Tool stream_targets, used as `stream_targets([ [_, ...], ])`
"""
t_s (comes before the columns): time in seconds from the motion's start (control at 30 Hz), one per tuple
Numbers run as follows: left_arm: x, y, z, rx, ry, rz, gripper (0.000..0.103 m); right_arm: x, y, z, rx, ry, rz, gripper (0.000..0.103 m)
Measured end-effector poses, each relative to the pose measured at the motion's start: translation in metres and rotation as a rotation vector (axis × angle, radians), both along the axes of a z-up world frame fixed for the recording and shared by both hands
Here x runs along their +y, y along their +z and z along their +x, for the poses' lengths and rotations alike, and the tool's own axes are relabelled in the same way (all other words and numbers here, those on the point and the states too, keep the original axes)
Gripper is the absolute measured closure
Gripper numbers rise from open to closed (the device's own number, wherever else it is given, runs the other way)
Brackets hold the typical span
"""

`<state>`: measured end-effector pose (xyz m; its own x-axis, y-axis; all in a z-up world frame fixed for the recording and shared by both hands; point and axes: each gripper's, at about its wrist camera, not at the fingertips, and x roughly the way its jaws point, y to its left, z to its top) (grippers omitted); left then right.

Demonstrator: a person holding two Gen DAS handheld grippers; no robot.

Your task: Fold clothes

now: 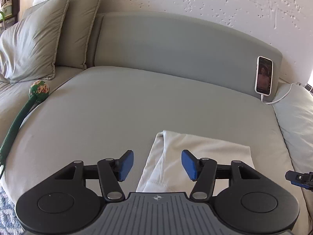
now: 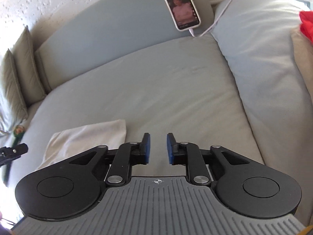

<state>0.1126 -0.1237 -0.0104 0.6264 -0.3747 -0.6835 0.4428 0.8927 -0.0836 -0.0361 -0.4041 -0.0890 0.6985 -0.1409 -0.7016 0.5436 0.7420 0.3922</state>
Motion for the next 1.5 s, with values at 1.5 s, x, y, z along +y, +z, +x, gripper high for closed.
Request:
stream_targets([
  [1.5, -0.009, -0.084, 0.073, 0.603, -0.367, -0.307, 0.021, 0.012, -0.077, 0.052, -0.098, 0.157, 0.593, 0.059],
])
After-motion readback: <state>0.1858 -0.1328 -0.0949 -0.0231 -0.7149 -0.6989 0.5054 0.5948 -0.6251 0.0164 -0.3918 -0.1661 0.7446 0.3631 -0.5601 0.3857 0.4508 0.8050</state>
